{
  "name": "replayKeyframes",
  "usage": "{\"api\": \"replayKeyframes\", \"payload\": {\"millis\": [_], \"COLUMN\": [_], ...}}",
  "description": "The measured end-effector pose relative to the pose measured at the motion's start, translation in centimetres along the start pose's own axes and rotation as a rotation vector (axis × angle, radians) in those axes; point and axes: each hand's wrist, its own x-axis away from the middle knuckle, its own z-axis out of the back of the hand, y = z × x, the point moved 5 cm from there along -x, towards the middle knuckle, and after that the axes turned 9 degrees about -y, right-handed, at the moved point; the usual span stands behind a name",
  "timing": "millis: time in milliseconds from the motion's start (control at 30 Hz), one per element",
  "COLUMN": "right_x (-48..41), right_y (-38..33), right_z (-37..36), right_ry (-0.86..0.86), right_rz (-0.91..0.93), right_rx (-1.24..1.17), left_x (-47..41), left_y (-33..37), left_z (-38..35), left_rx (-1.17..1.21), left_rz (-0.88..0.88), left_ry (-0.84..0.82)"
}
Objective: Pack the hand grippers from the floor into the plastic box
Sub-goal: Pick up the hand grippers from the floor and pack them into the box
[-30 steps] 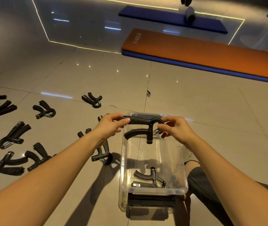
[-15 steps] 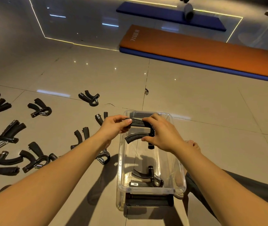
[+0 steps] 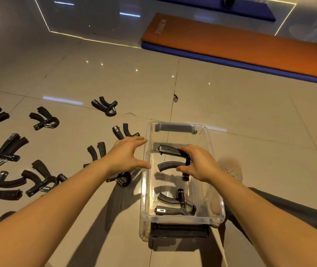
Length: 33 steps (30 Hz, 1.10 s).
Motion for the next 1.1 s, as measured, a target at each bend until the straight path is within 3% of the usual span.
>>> {"api": "replayKeyframes", "payload": {"millis": [300,633,1100], "right_x": [-3.4,-4.3,-3.5], "right_y": [2.4,5.1,5.1], "right_z": [-8.5,-13.3,-13.5], "right_ry": [-0.279,-0.261,-0.334], "right_rz": [-0.102,-0.2,-0.254], "right_rx": [0.017,0.09,0.092], "left_x": [0.2,-0.1,0.2], "left_y": [-0.9,-0.6,-0.7], "left_z": [-2.3,-1.9,-2.3], "left_rx": [0.094,0.11,0.028], "left_rz": [-0.061,-0.07,-0.114], "left_ry": [-0.04,-0.053,-0.101]}}
